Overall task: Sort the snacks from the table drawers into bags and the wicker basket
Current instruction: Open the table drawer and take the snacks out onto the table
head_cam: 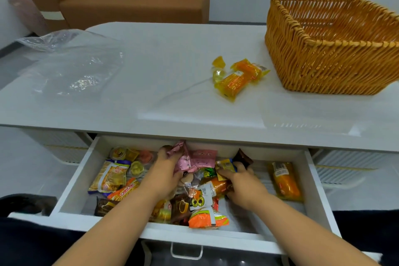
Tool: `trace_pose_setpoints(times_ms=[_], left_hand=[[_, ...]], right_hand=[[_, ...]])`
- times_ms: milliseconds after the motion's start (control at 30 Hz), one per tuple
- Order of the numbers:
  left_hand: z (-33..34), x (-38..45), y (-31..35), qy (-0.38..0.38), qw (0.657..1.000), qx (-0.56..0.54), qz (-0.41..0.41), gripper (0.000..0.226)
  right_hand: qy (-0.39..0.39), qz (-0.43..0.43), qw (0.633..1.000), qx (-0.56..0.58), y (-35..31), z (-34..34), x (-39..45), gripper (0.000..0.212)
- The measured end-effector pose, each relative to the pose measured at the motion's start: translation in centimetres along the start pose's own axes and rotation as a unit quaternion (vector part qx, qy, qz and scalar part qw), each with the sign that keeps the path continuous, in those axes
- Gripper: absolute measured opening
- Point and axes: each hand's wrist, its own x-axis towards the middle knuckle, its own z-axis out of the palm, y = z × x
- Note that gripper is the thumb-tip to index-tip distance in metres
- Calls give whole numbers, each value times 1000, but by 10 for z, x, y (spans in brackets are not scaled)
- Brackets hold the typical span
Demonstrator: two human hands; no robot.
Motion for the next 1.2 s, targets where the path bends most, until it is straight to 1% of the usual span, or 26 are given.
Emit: trace_pose_setpoints(times_ms=[100,200,267,333,400,433,467,533,567,600,633,667,700,733,767,800,867,933,1000,1067,1133,1200], left_hand=[[-3,-5,2,38,999,-36,14,53],[-13,-17,7,88,992,-87,17,53],[-22,-28,12,83,989,-113,34,53],[-32,-42,21,63,985,-145,73,50],[-42,-54,33,57,975,-187,108,46],[-48,-59,39,62,966,-219,122,45],[-53,-63,46,73,955,-251,138,45],[-63,-60,60,116,939,-279,167,49],[-66,-53,66,139,935,-277,173,51],[-68,-43,72,162,934,-270,170,51],[-67,-30,76,182,934,-261,163,50],[-65,-15,81,199,934,-254,155,50],[-63,0,87,212,933,-248,152,51],[-61,16,93,219,933,-245,149,56],[-61,31,98,214,935,-246,140,64],[-61,44,104,203,938,-248,128,73],[-63,70,115,186,941,-257,115,87],[-62,95,119,193,943,-250,108,94],[-57,114,124,211,958,-173,87,92],[-55,128,130,237,967,-80,50,83],[-57,138,135,255,966,-39,24,76],[-57,145,137,254,967,-17,9,72]], right_hand=[[20,-1,1000,13,-2,-10,-9,58],[46,-15,998,27,-5,-30,-22,46],[46,-29,997,63,-6,-52,-32,38],[35,-50,993,101,-5,-77,-46,32],[31,-73,988,132,2,-103,-60,26],[25,-81,982,170,6,-117,-67,23],[18,-87,970,226,11,-130,-76,23],[25,-104,928,356,21,-156,-85,29],[55,-111,903,410,27,-166,-83,31],[102,-113,879,451,32,-172,-77,32],[166,-104,865,463,38,-173,-66,31],[245,-78,865,431,44,-170,-50,30],[320,-40,869,374,48,-163,-34,29],[378,-9,868,323,51,-155,-18,33],[414,9,862,292,52,-147,-4,42],[429,20,858,283,52,-140,7,57],[424,39,854,299,53,-135,24,89],[407,51,856,314,56,-138,39,106],[396,71,869,288,61,-140,54,109],[394,106,886,221,62,-141,69,102],[421,133,882,167,60,-144,80,96],[455,140,864,161,60,-147,88,92]])
